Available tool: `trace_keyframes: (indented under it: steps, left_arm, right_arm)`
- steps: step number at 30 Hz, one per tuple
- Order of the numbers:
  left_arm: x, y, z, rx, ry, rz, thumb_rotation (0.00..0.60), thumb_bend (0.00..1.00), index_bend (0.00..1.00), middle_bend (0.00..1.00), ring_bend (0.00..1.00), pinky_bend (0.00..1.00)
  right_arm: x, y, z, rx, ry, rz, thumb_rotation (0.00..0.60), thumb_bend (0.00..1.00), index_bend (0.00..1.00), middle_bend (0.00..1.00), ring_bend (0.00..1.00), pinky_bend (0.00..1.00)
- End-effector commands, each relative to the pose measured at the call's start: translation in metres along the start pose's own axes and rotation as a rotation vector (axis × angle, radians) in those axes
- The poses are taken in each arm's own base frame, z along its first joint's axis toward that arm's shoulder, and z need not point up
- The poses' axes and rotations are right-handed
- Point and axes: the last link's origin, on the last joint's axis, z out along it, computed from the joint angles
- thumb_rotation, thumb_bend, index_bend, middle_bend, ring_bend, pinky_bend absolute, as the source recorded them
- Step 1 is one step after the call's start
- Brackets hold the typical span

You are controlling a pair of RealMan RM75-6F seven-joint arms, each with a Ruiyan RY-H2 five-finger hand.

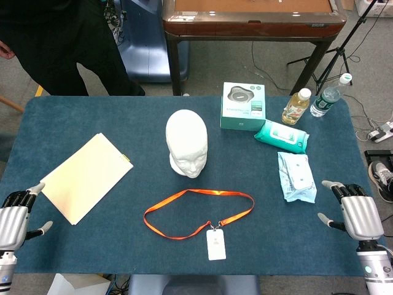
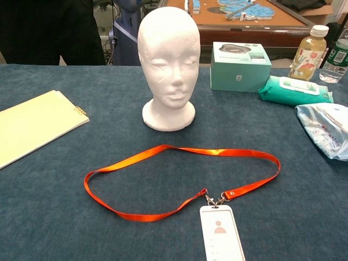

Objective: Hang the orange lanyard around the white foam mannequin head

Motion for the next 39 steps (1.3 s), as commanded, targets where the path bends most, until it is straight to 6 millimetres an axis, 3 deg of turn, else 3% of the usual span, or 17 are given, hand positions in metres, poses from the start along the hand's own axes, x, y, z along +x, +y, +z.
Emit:
trace_keyframes:
  steps: [1, 7, 15, 25, 32, 39]
  left_arm:
    - [-0.001, 0.0, 0.001, 0.0, 0.0, -0.001, 0.6, 0.12, 0.14, 0.2, 0.2, 0.14]
    - [-0.002, 0.001, 0.002, -0.005, 0.002, -0.005, 0.6, 0.12, 0.14, 0.2, 0.2, 0.14]
    - [-0.003, 0.001, 0.004, -0.012, -0.002, -0.008, 0.6, 0.12, 0.15, 0.2, 0.2, 0.14]
    - [-0.002, 0.008, 0.008, -0.045, 0.003, -0.017, 0.6, 0.11, 0.15, 0.2, 0.2, 0.14]
    - [0.0, 0.012, 0.006, -0.063, 0.013, -0.024, 0.6, 0.11, 0.15, 0.2, 0.2, 0.14]
    - [0.002, 0.013, 0.003, -0.068, 0.021, -0.03, 0.6, 0.12, 0.15, 0.2, 0.2, 0.14]
  right_arm:
    - [0.0, -0.001, 0.001, 0.003, -0.001, -0.002, 0.6, 0.14, 0.27, 0.33, 0.32, 0.25]
    - [0.001, -0.008, 0.005, 0.028, -0.009, -0.001, 0.6, 0.14, 0.28, 0.33, 0.32, 0.26]
    - [0.005, -0.03, 0.02, 0.106, -0.024, -0.008, 0.6, 0.14, 0.29, 0.33, 0.32, 0.25]
    - [-0.004, -0.095, 0.064, 0.24, -0.131, -0.012, 0.6, 0.14, 0.35, 0.34, 0.32, 0.25]
    - [-0.025, -0.136, 0.09, 0.278, -0.198, 0.002, 0.6, 0.14, 0.4, 0.33, 0.26, 0.26]
    - [-0.047, -0.165, 0.107, 0.283, -0.24, -0.034, 0.6, 0.14, 0.43, 0.3, 0.2, 0.26]
